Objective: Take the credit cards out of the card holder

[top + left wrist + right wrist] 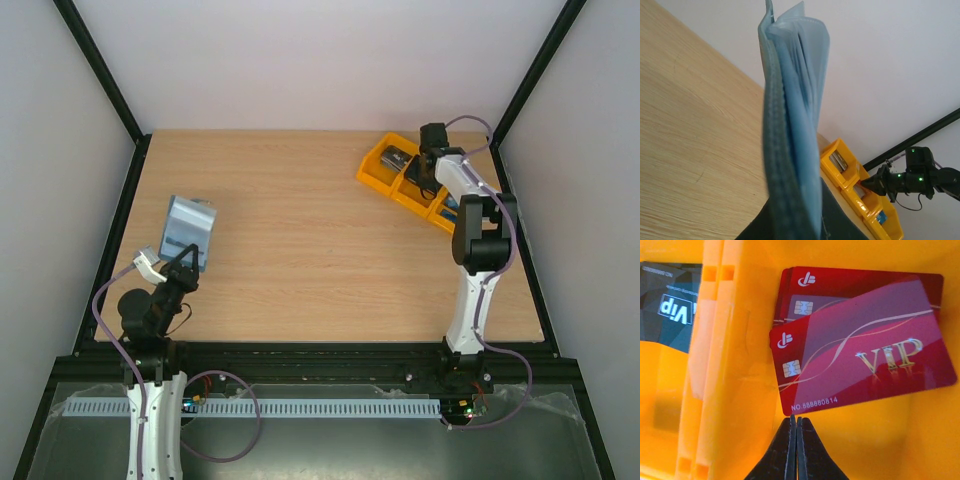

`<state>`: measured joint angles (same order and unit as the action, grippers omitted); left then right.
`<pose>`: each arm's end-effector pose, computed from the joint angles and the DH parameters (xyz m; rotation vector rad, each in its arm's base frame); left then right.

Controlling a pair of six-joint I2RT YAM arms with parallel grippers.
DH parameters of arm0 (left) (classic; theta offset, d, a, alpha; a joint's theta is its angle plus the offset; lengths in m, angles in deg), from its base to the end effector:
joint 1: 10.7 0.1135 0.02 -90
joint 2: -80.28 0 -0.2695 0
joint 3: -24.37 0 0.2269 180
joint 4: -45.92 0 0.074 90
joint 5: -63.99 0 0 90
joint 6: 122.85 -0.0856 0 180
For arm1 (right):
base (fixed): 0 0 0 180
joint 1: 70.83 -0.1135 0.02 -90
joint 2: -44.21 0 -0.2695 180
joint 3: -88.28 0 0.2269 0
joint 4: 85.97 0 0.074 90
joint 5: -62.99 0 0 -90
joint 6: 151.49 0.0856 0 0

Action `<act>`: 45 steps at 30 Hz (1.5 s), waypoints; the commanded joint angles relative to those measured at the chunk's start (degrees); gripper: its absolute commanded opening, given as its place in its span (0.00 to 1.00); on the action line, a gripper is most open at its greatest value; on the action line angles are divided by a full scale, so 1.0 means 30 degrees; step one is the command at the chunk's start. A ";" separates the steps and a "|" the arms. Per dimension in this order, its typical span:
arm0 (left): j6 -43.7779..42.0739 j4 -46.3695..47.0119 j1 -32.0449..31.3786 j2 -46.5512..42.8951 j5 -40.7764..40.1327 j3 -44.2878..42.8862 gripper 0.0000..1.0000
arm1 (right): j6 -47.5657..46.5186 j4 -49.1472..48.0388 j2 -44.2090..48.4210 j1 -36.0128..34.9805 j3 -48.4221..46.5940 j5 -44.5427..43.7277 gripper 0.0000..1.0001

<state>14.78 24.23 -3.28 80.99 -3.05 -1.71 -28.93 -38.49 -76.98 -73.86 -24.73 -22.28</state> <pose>0.1114 -0.0192 0.2239 -0.4155 1.5184 -0.8574 0.4730 0.0321 0.1802 0.6243 2.4975 0.3443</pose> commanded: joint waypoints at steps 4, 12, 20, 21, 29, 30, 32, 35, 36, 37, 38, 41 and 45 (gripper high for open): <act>0.0051 0.0718 0.0132 -0.0411 0.0184 0.0096 0.02 | 0.0308 -0.0066 -0.0988 -0.0104 -0.1101 -0.0071 0.02; 0.0036 0.0732 0.0161 -0.0397 0.0070 0.0100 0.02 | 0.0911 -0.0813 -0.1318 -0.0104 -0.1195 0.0542 0.02; 0.0058 0.0725 0.0182 -0.0413 0.0061 0.0095 0.02 | 0.0654 -0.0521 -0.1052 -0.0133 -0.1051 0.0143 0.02; 0.0058 0.0712 0.0191 -0.0413 0.0078 0.0146 0.02 | 0.0547 -0.0431 -0.0975 -0.0133 -0.0978 -0.0150 0.02; 0.0058 0.0684 0.0185 -0.0413 0.0081 0.0075 0.02 | 0.0113 -0.0184 -0.1349 -0.0126 -0.0660 -0.0406 0.02; 0.0033 0.0696 0.0206 -0.0405 0.0081 0.0066 0.02 | 0.0132 -0.0275 -0.1404 -0.0122 -0.0695 -0.0406 0.02; 0.0022 0.0678 0.0193 -0.0412 0.0066 0.0085 0.02 | 0.0134 -0.0208 -0.1681 -0.0105 -0.0977 -0.0434 0.01; 0.0015 0.0682 0.0192 -0.0413 0.0051 0.0078 0.02 | 0.0254 -0.0092 -0.1985 -0.0118 -0.1397 -0.0144 0.02; 0.0005 0.0681 0.0192 -0.0413 0.0051 0.0074 0.02 | 0.0303 -0.0121 -0.2021 -0.0106 -0.1362 -0.0116 0.02; 0.0015 0.0681 0.0178 -0.0413 0.0048 0.0066 0.02 | 0.0309 -0.0135 -0.2041 -0.0112 -0.1329 -0.0087 0.02; 0.0027 0.0681 0.0191 -0.0413 0.0040 0.0080 0.02 | 0.0310 -0.0133 -0.2032 -0.0105 -0.1273 -0.0091 0.02; 0.0022 0.0681 0.0192 -0.0411 0.0065 0.0072 0.02 | 0.0260 -0.0166 -0.1969 -0.0119 -0.1052 -0.0163 0.02; 0.0055 0.0708 0.0177 -0.0413 0.0093 0.0112 0.02 | 0.0115 -0.0463 -0.1727 -0.0104 -0.0995 -0.0294 0.02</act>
<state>14.78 24.23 -3.02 80.99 -3.09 -1.71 -27.86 -40.07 -82.55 -73.90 -27.09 -22.06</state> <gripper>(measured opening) 0.076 0.017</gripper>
